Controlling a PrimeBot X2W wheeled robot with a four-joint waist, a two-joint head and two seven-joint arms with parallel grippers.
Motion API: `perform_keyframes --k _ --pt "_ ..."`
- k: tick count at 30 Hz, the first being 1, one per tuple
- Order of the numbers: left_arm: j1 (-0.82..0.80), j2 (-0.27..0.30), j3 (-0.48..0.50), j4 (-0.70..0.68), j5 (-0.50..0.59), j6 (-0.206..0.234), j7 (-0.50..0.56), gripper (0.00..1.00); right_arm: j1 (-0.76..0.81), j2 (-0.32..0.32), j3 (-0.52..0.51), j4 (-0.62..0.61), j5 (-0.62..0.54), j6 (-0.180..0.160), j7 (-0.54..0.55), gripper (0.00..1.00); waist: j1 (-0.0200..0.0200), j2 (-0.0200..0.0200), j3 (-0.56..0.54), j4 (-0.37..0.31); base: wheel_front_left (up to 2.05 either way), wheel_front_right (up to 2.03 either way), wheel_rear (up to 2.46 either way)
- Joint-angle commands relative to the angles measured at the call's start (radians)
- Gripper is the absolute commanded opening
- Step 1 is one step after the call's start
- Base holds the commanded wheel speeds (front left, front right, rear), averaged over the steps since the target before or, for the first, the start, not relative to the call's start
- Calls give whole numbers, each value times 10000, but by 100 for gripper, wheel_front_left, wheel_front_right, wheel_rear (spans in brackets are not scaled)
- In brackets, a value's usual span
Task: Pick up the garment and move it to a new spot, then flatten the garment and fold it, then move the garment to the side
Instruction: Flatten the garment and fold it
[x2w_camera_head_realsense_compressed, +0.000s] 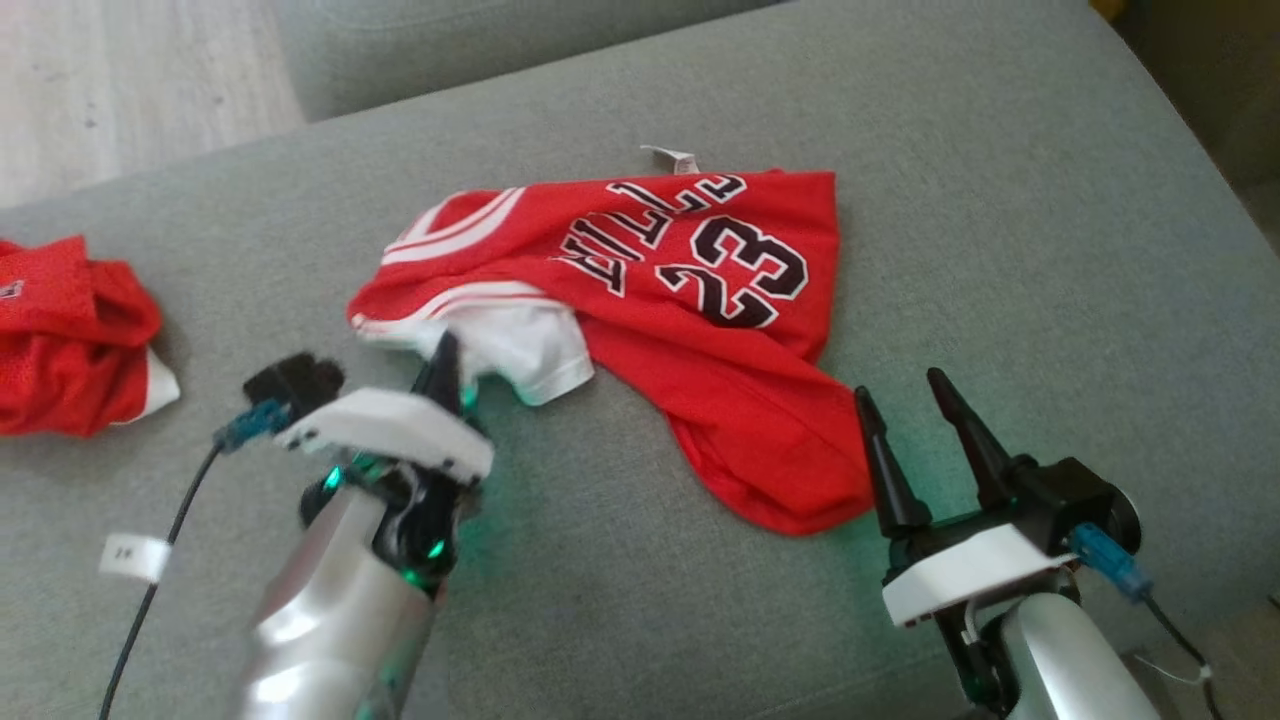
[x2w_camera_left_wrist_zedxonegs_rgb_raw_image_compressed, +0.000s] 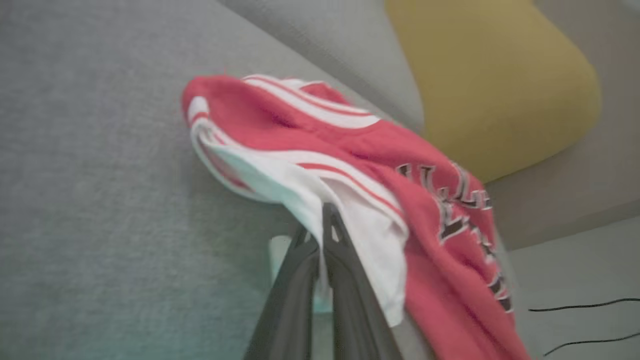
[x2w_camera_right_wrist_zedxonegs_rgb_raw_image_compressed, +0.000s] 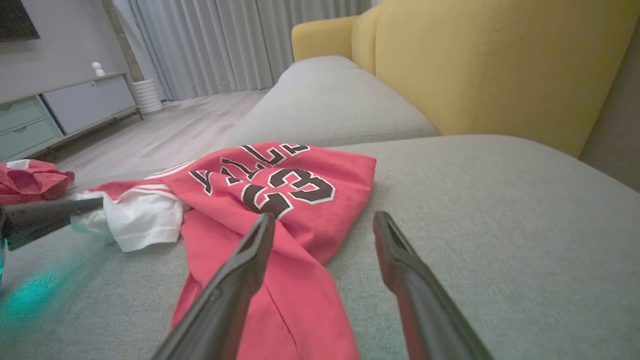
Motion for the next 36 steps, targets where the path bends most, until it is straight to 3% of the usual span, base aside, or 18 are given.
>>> perform_keyframes --k 1,5,10,14,15,20,28,36 --pt "-521 196 111 -885 -252 -128 -98 0 -188 -31 82 -240 -16 -7 -65 100 0 0 -205 177 0 0 0" --pt "-551 999 119 -2756 -862 -131 157 0 -32 -31 -125 -255 -93 -7 -65 100 0 0 -621 443 0 0 0" --pt "-235 2345 608 -5416 -1732 -109 1236 0 186 -31 -156 -286 -10 -7 -65 100 0 0 -1100 647 0 0 0" --pt "122 3256 1069 -7627 -2451 360 2325 0 367 -31 -81 -271 61 -7 -65 100 0 0 -1349 816 0 0 0" --pt "122 3256 1069 -7627 -2451 360 2325 0 367 -31 -81 -271 61 -7 -65 100 0 0 -1349 816 0 0 0" --pt "453 4316 1793 -9612 -3274 1102 3409 0 443 -31 -36 -292 116 -7 -65 100 0 0 -1447 973 0 0 0" --pt "131 5554 2853 -10441 -3818 1724 4228 0 345 -31 35 -305 136 -7 -65 100 0 0 -1477 1125 0 0 0" --pt "-542 5713 3039 -10649 -3917 1904 4399 0 279 -31 172 -303 215 -7 -65 100 0 0 -1422 1056 0 0 0"
